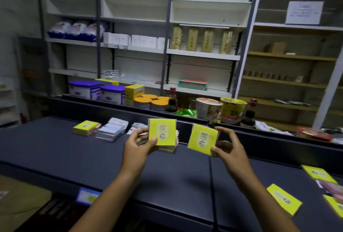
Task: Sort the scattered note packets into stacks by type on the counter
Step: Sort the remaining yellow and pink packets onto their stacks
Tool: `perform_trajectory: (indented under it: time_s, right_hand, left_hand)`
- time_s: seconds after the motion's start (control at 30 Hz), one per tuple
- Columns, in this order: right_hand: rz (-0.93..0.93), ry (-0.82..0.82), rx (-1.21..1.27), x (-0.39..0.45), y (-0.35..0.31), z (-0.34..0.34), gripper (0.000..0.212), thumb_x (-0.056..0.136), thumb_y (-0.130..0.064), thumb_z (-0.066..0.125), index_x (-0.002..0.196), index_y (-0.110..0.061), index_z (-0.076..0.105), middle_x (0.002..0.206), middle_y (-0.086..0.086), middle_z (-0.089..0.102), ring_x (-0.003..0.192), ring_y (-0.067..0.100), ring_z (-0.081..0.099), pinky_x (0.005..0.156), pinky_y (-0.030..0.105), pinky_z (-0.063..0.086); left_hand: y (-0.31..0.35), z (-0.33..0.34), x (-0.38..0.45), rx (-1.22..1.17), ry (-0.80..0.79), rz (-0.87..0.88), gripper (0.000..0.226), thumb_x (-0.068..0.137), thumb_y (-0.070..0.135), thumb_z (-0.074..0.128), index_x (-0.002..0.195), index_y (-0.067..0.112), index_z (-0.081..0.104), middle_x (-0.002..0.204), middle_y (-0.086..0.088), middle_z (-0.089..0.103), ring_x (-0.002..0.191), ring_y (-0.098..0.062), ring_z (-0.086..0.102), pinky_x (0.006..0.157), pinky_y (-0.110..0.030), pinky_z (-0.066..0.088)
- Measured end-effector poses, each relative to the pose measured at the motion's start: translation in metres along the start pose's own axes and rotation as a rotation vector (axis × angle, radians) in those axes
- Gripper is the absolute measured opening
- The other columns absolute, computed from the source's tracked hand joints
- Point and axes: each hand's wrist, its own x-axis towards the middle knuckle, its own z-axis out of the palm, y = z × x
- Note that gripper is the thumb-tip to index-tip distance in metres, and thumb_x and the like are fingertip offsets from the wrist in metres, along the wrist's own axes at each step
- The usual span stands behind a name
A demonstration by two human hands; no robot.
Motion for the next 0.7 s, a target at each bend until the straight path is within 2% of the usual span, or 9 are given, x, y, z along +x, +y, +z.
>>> perform_trajectory:
  time_s: [0.1,0.2,0.27,0.4,0.5,0.57,0.7]
  right_hand:
    - [-0.012,-0.032,0.016,-0.006,-0.015,0.039,0.055,0.090,0.002,0.066,0.125,-0.039,0.056,0.097,0.003,0.073,0.091,0.011,0.070,0.070,0.025,0.059]
    - [-0.021,-0.070,0.028,-0.007,-0.028,0.075,0.055,0.091,0.000,0.066,0.128,-0.038,0.055,0.100,0.000,0.073,0.093,0.007,0.069,0.071,0.025,0.059]
    - [-0.027,-0.096,0.043,-0.006,-0.033,0.096,0.055,0.091,0.000,0.065,0.127,-0.040,0.054,0.098,-0.001,0.073,0.092,0.007,0.069,0.072,0.025,0.059]
    - [-0.051,-0.157,0.085,0.003,-0.041,0.131,0.056,0.092,0.002,0.064,0.123,-0.043,0.055,0.099,-0.001,0.072,0.091,0.005,0.069,0.068,0.019,0.057]
    - [-0.054,-0.188,0.123,0.015,-0.042,0.155,0.055,0.092,0.002,0.063,0.124,-0.042,0.055,0.100,-0.002,0.072,0.092,0.007,0.071,0.067,0.025,0.060]
    - [-0.054,-0.206,0.125,0.025,-0.042,0.170,0.056,0.092,0.000,0.063,0.124,-0.045,0.055,0.097,-0.002,0.073,0.092,0.010,0.071,0.071,0.032,0.062]
    - [-0.079,-0.242,0.125,0.043,-0.040,0.195,0.056,0.092,-0.003,0.064,0.125,-0.048,0.053,0.095,-0.002,0.074,0.090,0.006,0.071,0.072,0.027,0.056]
  left_hand:
    - [0.019,-0.040,-0.006,0.025,0.023,0.033,0.032,0.087,0.001,0.068,0.114,0.016,0.062,0.106,-0.009,0.071,0.092,-0.016,0.073,0.070,-0.027,0.060]
    - [0.035,-0.074,-0.008,0.069,0.072,0.065,0.034,0.087,0.002,0.069,0.116,0.017,0.062,0.105,-0.005,0.072,0.095,-0.015,0.072,0.073,-0.029,0.060]
    - [0.044,-0.093,-0.008,0.068,0.106,0.087,0.034,0.087,0.001,0.069,0.114,0.021,0.063,0.099,0.001,0.073,0.091,-0.010,0.072,0.069,-0.025,0.059]
    - [0.056,-0.123,-0.004,0.111,0.172,0.112,0.038,0.087,0.001,0.068,0.122,0.014,0.059,0.107,-0.003,0.070,0.093,-0.008,0.071,0.070,-0.025,0.060]
    - [0.062,-0.142,0.004,0.144,0.214,0.128,0.039,0.088,0.002,0.068,0.124,0.012,0.058,0.111,-0.006,0.069,0.097,-0.012,0.070,0.071,-0.025,0.060]
    - [0.064,-0.151,0.011,0.142,0.244,0.143,0.038,0.088,0.002,0.067,0.123,0.011,0.057,0.109,-0.006,0.069,0.092,-0.010,0.071,0.068,-0.022,0.059]
    - [0.066,-0.164,0.029,0.152,0.278,0.159,0.033,0.089,0.000,0.066,0.118,0.013,0.057,0.104,-0.006,0.069,0.086,-0.009,0.071,0.064,-0.019,0.058]
